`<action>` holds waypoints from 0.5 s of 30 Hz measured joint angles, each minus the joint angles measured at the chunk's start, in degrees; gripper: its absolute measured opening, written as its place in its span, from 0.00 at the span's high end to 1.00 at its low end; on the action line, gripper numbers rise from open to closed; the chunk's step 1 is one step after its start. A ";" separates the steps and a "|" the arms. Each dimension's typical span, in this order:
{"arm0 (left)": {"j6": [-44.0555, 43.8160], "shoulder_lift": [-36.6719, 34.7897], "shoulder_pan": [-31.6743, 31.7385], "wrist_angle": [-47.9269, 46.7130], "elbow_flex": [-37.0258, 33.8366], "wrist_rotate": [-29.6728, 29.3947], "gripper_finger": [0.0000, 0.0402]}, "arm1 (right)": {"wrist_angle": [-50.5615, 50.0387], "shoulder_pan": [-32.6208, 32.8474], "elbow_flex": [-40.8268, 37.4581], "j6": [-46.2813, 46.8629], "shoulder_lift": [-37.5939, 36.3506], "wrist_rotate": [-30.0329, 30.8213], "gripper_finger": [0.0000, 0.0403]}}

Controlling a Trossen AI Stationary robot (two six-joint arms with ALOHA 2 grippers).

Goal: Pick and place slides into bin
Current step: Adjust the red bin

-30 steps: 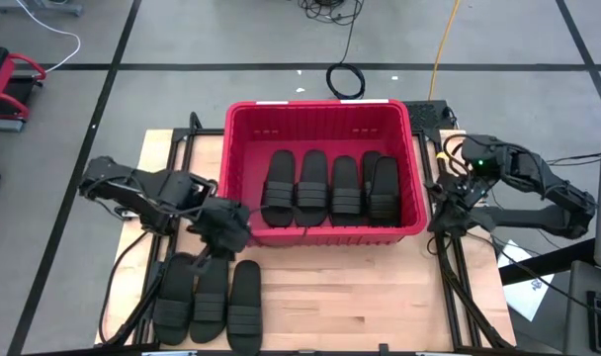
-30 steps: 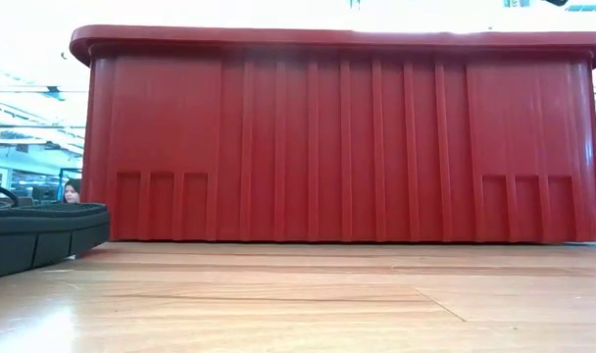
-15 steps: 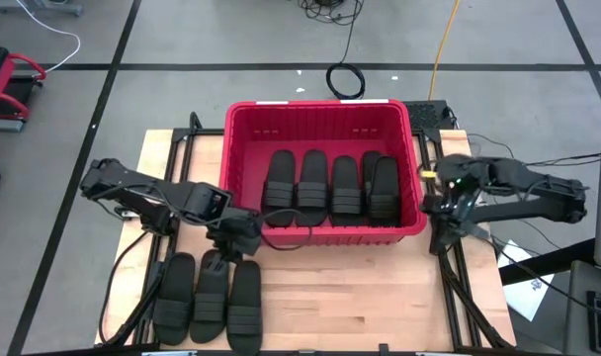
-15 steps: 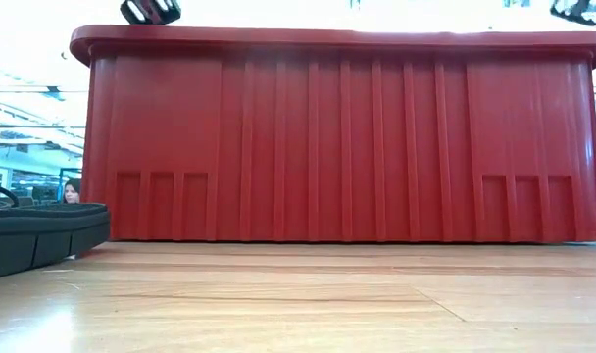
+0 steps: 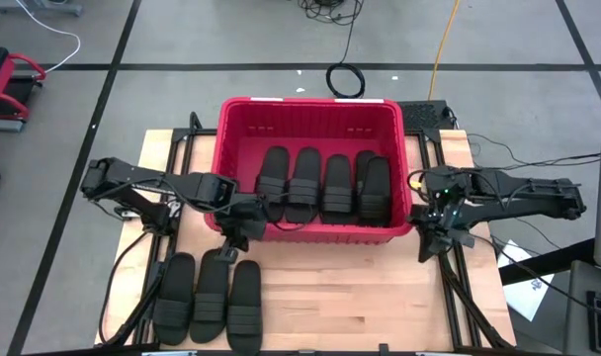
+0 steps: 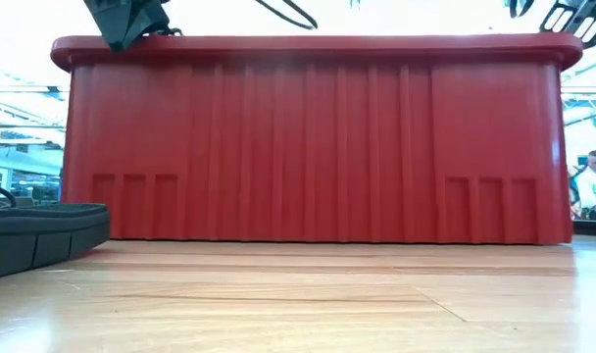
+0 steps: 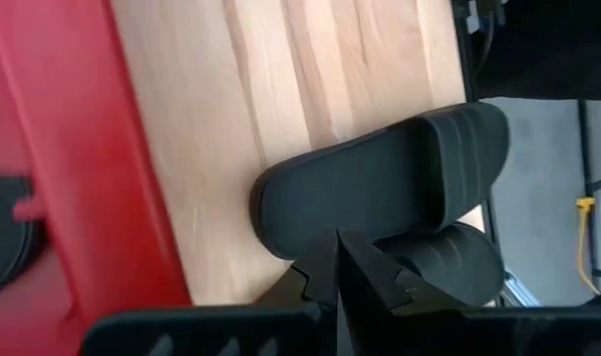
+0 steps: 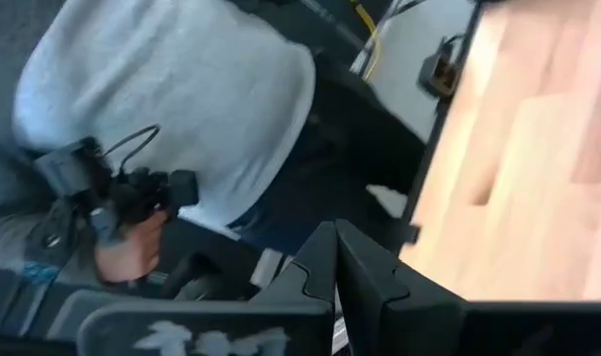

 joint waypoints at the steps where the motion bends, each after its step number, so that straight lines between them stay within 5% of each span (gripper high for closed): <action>1: 0.48 0.00 0.44 -0.02 -0.02 0.44 0.96 | 0.00 0.00 -0.02 -0.16 0.02 0.88 1.00; 15: 7.08 -0.20 8.18 2.27 0.09 1.90 0.97 | -0.92 -0.13 -0.09 0.53 -1.06 13.32 1.00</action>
